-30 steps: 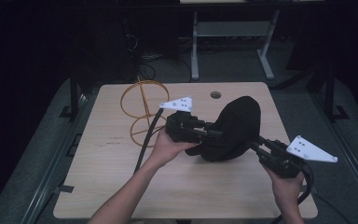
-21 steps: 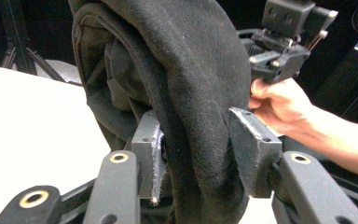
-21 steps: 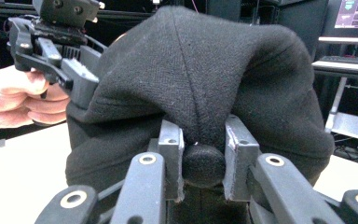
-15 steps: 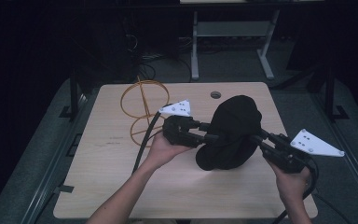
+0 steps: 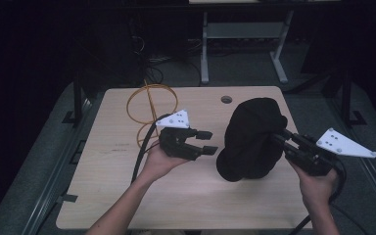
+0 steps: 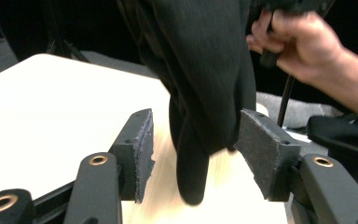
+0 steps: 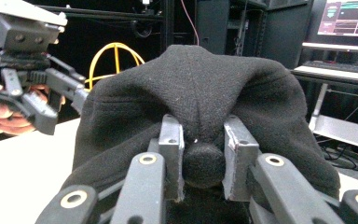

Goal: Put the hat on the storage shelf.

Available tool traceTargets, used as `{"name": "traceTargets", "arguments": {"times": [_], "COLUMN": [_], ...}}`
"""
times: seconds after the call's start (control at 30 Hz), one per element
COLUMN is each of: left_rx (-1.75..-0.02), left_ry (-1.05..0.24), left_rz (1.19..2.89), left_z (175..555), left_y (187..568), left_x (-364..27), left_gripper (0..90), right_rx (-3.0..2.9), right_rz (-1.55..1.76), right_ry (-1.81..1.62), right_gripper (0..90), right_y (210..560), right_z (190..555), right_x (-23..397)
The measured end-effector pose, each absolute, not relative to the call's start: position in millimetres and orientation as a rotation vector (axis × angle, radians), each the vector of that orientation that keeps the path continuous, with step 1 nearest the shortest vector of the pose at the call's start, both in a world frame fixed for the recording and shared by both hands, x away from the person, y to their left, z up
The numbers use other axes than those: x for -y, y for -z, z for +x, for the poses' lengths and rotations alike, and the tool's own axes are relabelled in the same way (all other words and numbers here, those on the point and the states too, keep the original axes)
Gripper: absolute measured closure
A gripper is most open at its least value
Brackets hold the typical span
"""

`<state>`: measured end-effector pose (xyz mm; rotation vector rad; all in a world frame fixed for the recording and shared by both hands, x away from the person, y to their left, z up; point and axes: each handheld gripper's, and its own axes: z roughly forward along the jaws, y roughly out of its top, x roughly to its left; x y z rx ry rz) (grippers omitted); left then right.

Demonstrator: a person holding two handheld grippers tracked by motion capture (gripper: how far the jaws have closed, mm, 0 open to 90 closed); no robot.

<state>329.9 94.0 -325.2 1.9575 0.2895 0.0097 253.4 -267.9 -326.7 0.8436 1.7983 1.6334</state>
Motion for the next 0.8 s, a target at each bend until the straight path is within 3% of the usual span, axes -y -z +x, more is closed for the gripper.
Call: {"name": "traceTargets", "arguments": {"times": [0.8], "left_rx": [-0.368], "left_ry": [-0.118], "left_rz": [2.063], "left_z": [306.6], "left_y": [362.9], "left_x": [-148.9], "left_gripper": [37.7], "right_rx": [-1.87], "right_rz": [0.808], "right_ry": [-1.641], "right_gripper": [72.5], "right_y": [296.2], "right_z": [283.7], "right_x": [254.6]}}
